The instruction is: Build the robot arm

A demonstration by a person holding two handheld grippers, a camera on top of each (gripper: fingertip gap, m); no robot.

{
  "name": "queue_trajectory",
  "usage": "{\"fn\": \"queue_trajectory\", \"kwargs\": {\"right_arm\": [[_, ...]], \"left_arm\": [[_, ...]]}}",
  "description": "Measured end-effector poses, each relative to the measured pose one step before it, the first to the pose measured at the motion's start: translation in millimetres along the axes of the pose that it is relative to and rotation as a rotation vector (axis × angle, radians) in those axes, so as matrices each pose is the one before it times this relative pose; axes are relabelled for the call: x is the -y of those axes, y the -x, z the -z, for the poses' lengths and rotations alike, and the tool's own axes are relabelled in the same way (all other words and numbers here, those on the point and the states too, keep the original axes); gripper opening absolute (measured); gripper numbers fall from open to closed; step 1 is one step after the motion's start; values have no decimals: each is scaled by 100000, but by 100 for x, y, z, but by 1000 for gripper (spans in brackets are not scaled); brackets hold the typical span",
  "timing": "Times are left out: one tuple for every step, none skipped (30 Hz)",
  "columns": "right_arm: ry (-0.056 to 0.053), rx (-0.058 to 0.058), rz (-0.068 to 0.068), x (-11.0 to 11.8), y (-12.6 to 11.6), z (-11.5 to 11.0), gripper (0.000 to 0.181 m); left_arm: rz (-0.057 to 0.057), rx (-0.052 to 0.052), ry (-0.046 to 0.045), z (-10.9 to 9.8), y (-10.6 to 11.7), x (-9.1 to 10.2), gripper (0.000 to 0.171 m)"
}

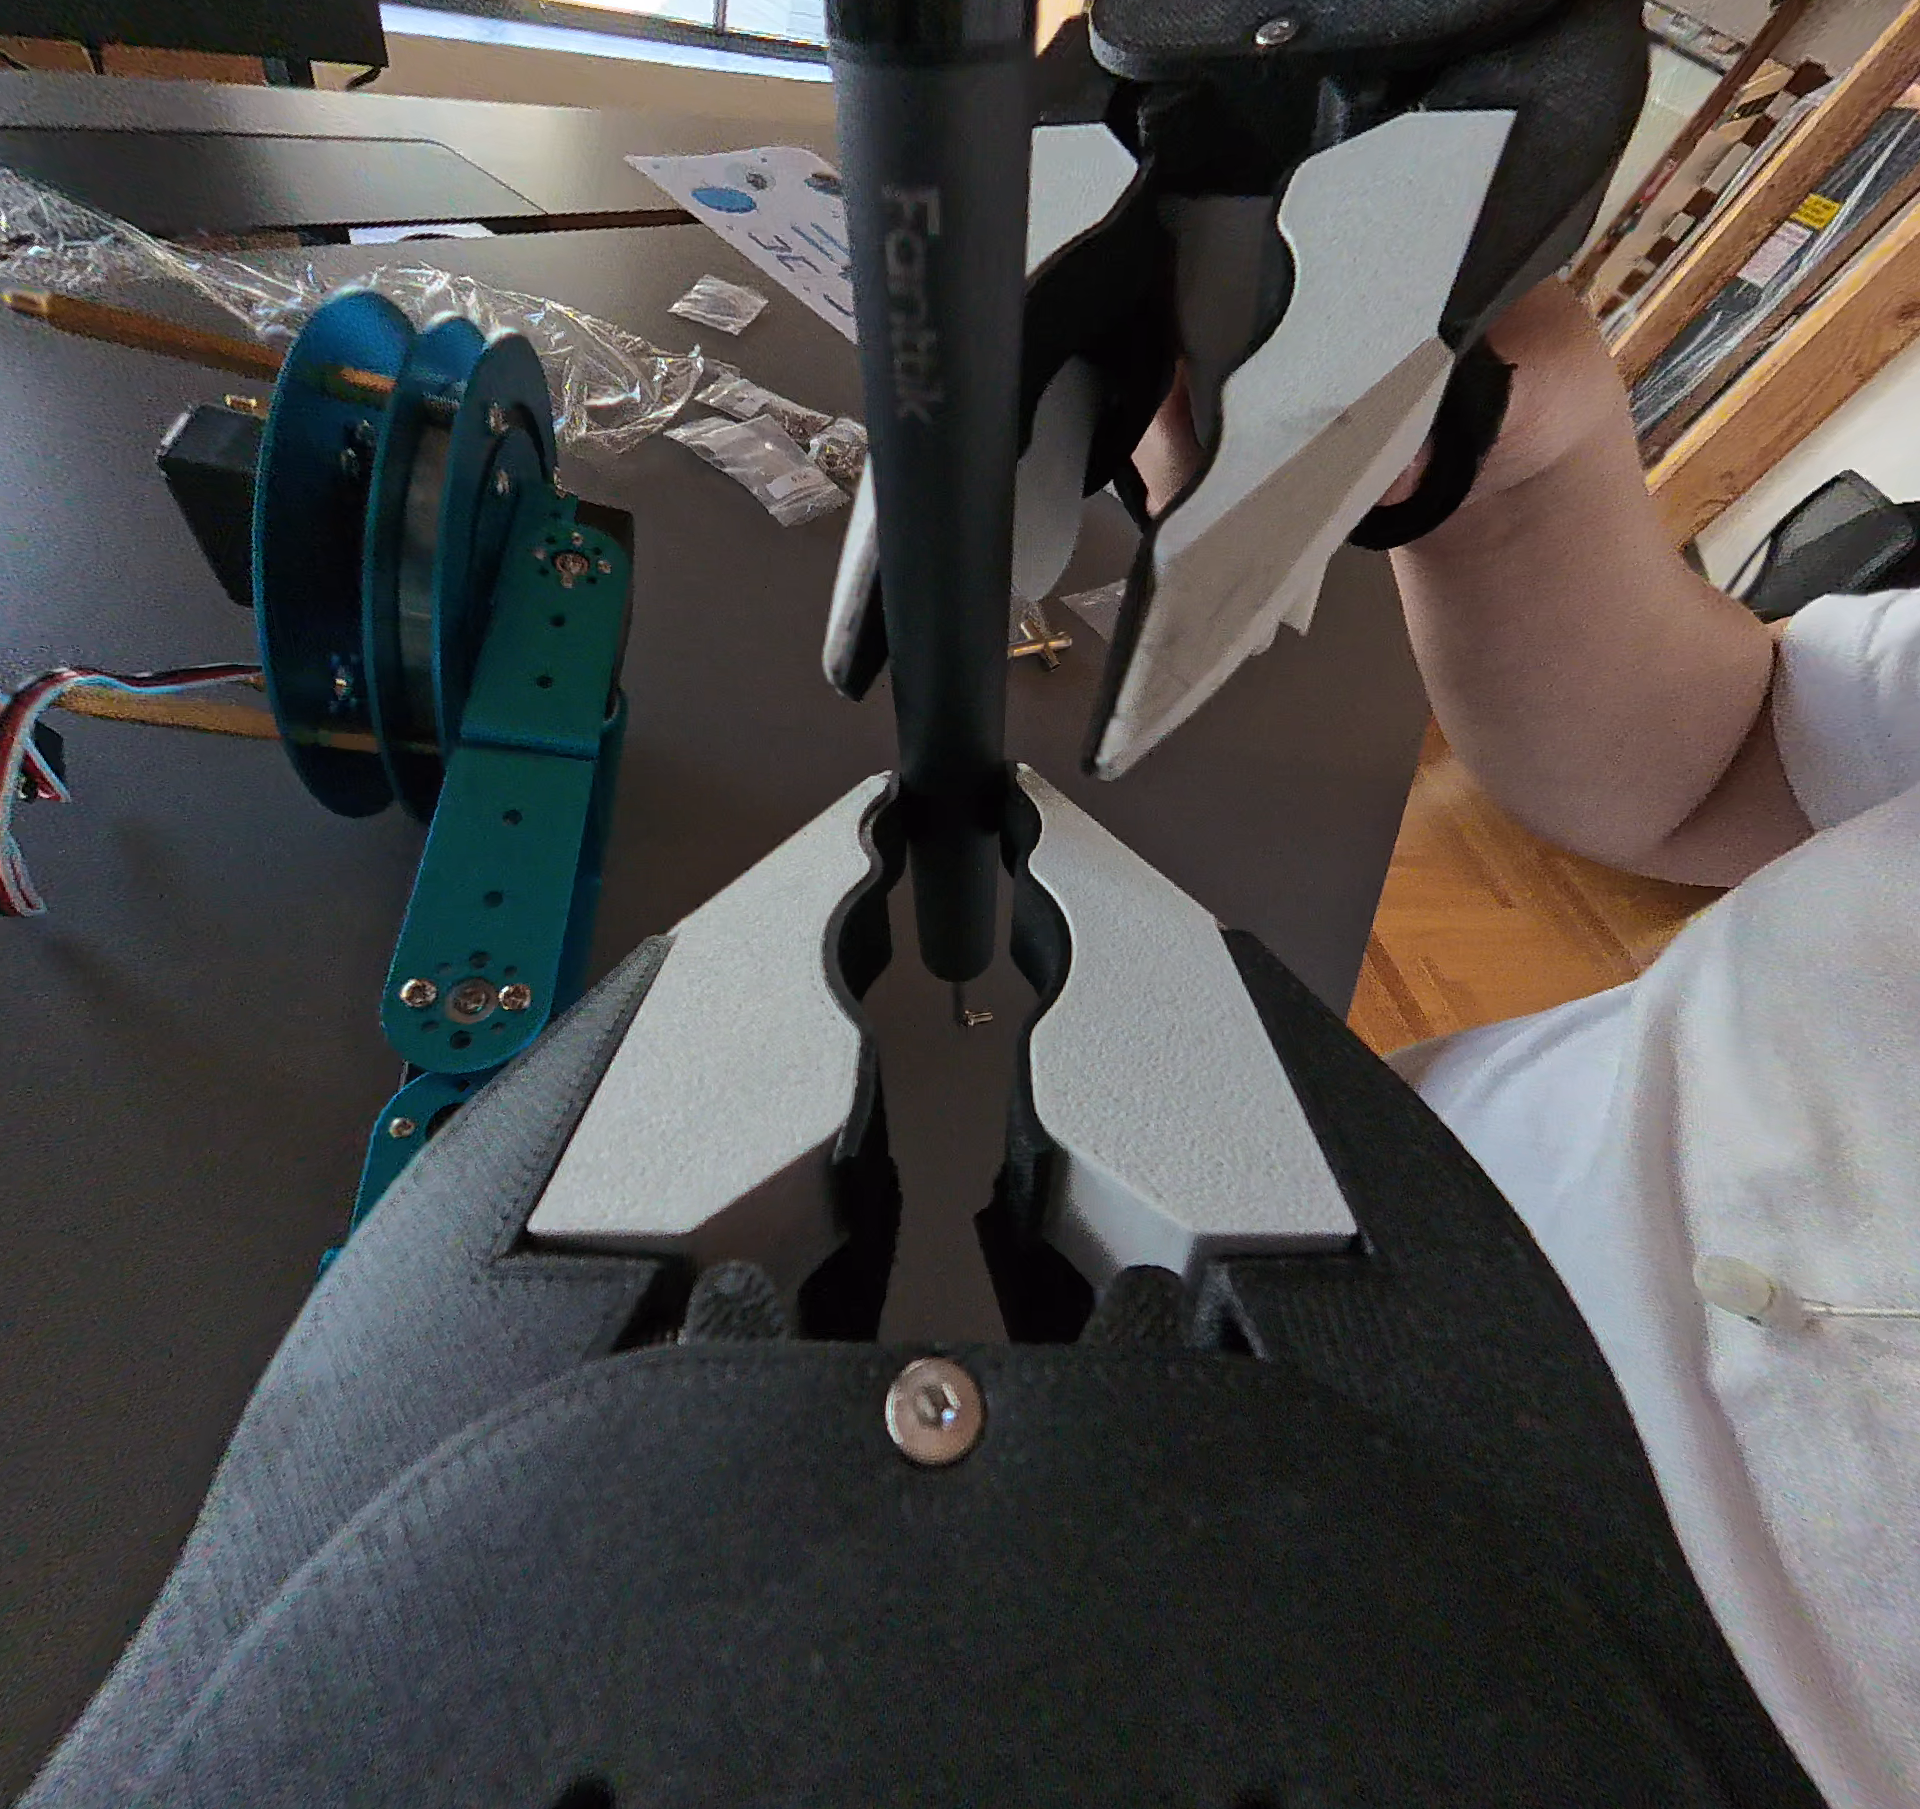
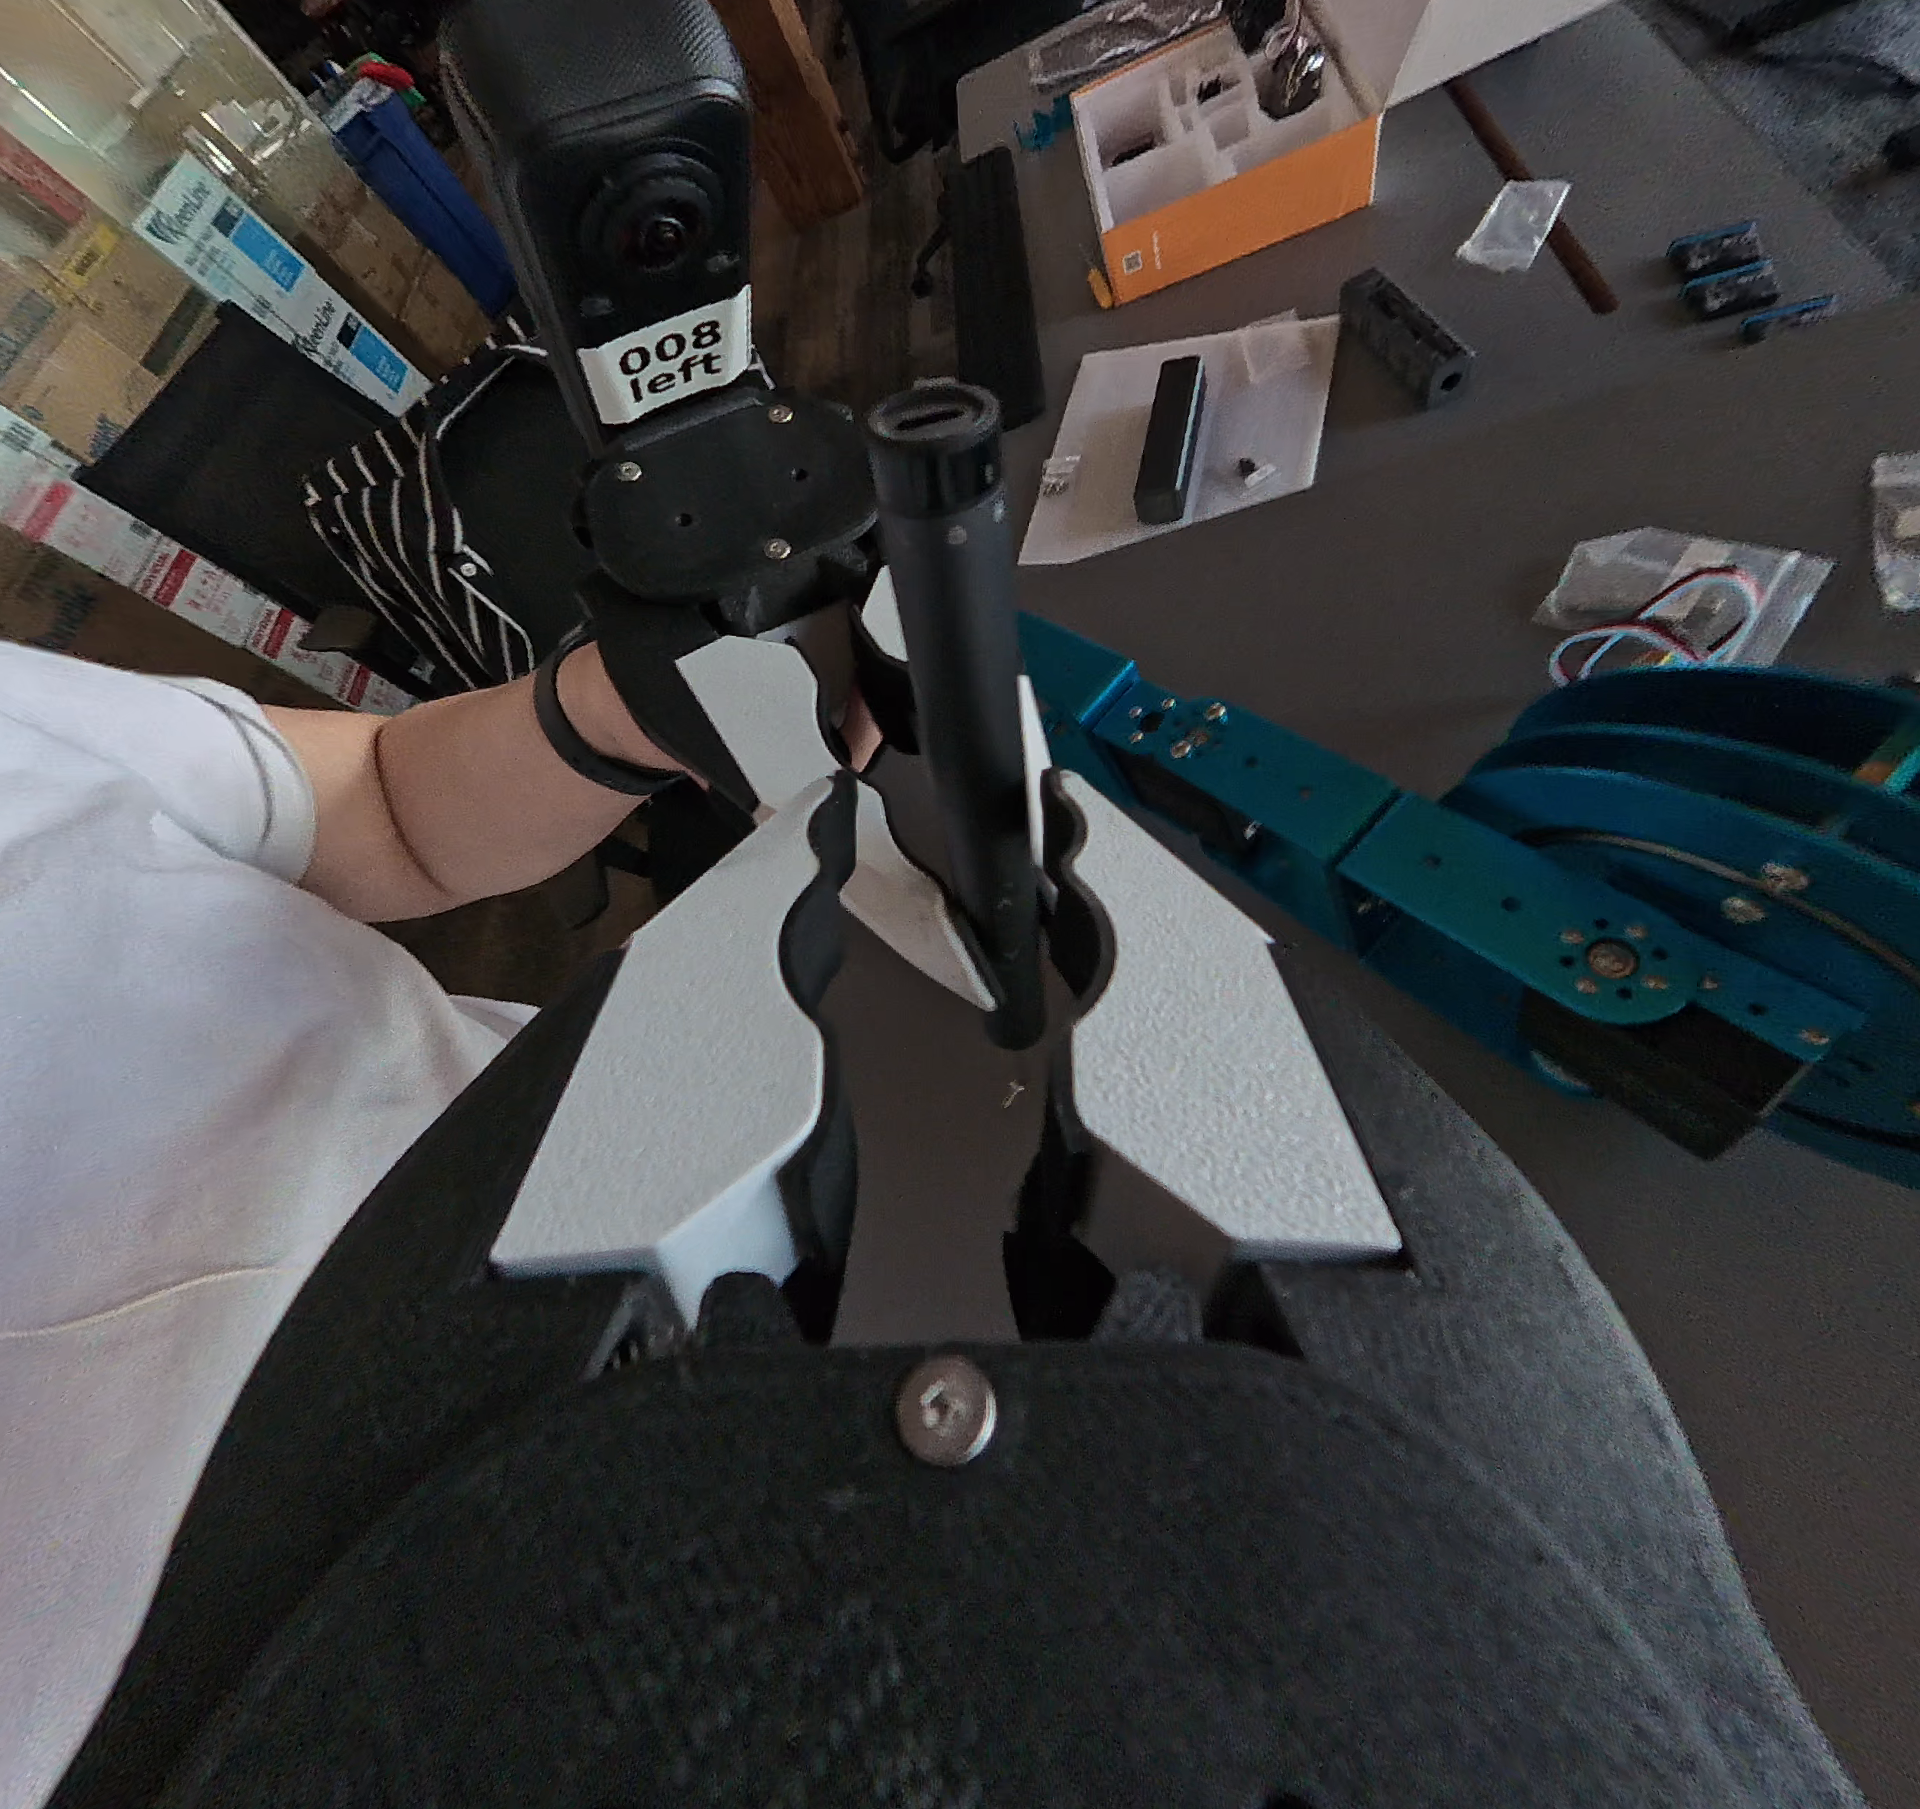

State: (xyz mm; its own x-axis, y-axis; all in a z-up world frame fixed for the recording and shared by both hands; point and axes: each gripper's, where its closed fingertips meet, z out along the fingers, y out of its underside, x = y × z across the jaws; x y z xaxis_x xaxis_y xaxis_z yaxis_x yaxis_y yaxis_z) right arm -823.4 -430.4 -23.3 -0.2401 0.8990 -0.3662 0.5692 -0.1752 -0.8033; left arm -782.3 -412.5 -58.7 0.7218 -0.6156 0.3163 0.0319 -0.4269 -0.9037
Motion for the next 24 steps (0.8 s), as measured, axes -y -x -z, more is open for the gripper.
{"fn": "queue_trajectory", "kwargs": {"right_arm": [[-1176, -1532, 1509, 498, -130, 102, 36], [-1446, -1370, 1652, 546, -113, 107, 35], [-1222, -324, 1507, 509, 41, 110, 32], [-243, 1460, 1522, 332, 312, 102, 22], [270, 1012, 1090, 275, 259, 35, 19], [349, -215, 1172, 269, 70, 19, 18], [-119, -197, 2542, 350, 104, 36, 17], [-473, -618, 2804, 425, 56, 71, 17], [-405, -519, 1733, 451, 32, 32, 17], [178, -196, 890, 411, 34, 21, 17], [-112, -154, 1189, 465, 22, 18, 17], [-1087, -416, 1645, 608, 11, 51, 17], [-1434, -938, 2076, 672, -22, 110, 17], [-1610, -1408, 2696, 719, -30, 167, 17], [-1867, -1467, 2815, 758, -19, 207, 17], [-2185, -1153, 2655, 759, 40, 237, 17], [-2483, -788, 2169, 753, 81, 215, 17], [-2589, -45, 1632, 698, 175, 202, 16], [-2626, 482, 1060, 631, 229, 168, 16], [-2408, 422, 540, 534, 192, 127, 16], [-2008, 615, 261, 434, 207, 78, 17], [-1475, 668, 82, 349, 187, 55, 16], [-978, 498, 69, 275, 166, 29, 16], [-576, 393, -27, 209, 134, 18, 17]], "left_arm": [[-321, -135, 187, 182, -132, 315, 16], [-299, 859, -14, 184, -23, 362, 16], [-797, 1194, -209, 198, 10, 387, 16], [-1196, 767, -65, 182, -72, 359, 16], [-1140, 568, 159, 160, -103, 320, 16], [-1102, 948, 174, 160, -58, 330, 16], [-1422, 1160, 270, 135, -22, 293, 16], [-1086, 1420, -410, 165, 77, 345, 16], [-565, 1142, -1263, 214, 138, 409, 16], [575, 261, -1559, 277, 101, 389, 17], [2370, 306, -1831, 346, 192, 361, 30], [3701, 891, -1463, 464, 351, 193, 44], [4615, 1536, -1329, 626, 496, -58, 51], [5171, 1444, -1768, 760, 480, -261, 51], [6328, 1632, -2246, 801, 493, -428, 48], [7367, 602, -3294, 741, 378, -426, 46], [7451, -2048, -4074, 607, 32, -389, 42], [7278, -3484, -4152, 422, -154, -343, 38], [6391, -3387, -3741, 235, -127, -297, 35], [4225, -2978, -2516, 43, -127, -361, 33], [2423, -1218, -1440, -109, 65, -376, 31], [478, 535, -1237, -182, 244, -276, 32], [-1068, -123, -1567, -197, -12, -120, 32], [-1387, -377, -1519, -213, -174, -47, 31]]}}
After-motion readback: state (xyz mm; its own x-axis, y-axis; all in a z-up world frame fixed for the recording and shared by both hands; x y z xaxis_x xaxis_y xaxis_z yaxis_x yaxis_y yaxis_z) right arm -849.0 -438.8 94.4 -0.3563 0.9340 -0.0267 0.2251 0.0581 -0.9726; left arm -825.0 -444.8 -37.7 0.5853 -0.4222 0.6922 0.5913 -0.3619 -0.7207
